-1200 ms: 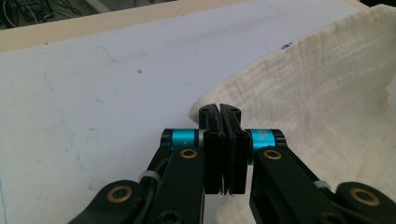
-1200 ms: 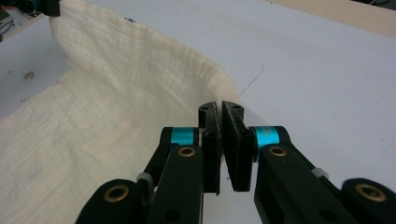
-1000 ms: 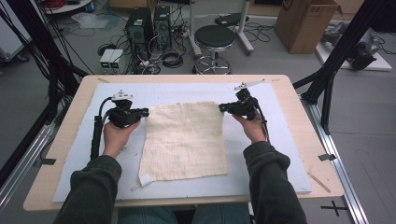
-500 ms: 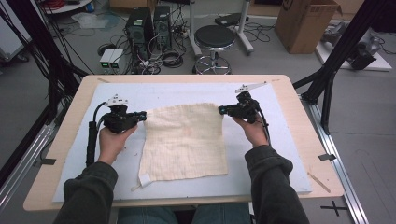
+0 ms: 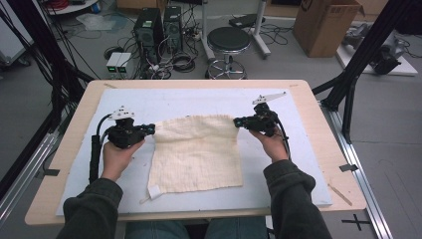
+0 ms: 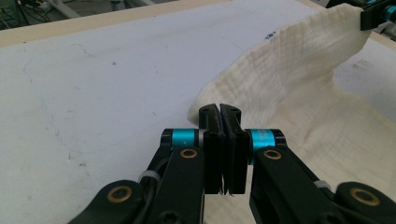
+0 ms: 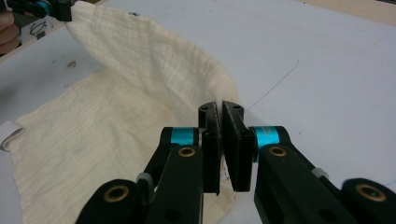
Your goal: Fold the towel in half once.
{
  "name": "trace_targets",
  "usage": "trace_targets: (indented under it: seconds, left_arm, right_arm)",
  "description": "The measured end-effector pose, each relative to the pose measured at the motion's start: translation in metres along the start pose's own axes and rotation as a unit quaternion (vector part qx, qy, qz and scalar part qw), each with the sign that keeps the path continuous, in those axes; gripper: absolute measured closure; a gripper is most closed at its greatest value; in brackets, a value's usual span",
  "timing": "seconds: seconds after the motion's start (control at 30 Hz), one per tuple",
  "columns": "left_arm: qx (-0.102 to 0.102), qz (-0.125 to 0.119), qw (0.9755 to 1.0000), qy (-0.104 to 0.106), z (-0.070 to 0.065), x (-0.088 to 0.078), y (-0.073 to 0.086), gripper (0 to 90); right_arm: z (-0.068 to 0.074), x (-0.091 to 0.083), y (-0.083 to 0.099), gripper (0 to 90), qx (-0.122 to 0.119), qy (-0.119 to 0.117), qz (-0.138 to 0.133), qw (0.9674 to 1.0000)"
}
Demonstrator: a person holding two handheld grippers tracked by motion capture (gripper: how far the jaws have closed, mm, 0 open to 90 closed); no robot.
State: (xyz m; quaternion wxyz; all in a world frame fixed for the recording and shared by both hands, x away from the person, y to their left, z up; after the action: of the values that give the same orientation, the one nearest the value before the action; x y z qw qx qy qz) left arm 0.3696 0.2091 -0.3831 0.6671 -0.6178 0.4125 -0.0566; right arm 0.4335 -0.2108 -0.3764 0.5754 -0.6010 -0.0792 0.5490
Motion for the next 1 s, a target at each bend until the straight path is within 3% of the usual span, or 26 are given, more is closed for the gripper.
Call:
trace_targets:
  seconds: [0.27,0.7,1.0]
  left_arm:
    - [-0.004,-0.003,1.0000,0.004,-0.002,-0.006,0.010,87.6]
    - [0.019,0.003,0.9997,0.012,-0.012,-0.014,0.015,87.6]
    - [0.019,0.014,0.9996,0.016,-0.014,-0.016,0.029,87.6]
  right_arm:
    - [0.004,-0.004,0.008,85.7,0.000,-0.008,0.005,1.0000]
    - [0.016,-0.010,0.010,85.7,-0.025,-0.019,0.005,0.9995]
    - [0.020,-0.011,0.025,85.7,-0.028,-0.025,0.009,0.9992]
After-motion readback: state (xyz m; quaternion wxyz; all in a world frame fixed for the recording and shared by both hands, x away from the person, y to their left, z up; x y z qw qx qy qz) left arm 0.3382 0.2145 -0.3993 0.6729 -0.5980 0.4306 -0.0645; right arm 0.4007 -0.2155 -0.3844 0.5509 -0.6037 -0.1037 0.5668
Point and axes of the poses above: each handheld gripper's, and its own axes: x roughly forward along the jaws, y roughly out of its underside, z roughly to its left, the point moved 1 cm from there along x, roughly forward along the jaws, and after that the axes turned 3 degrees about x, right-handed, at the moved point
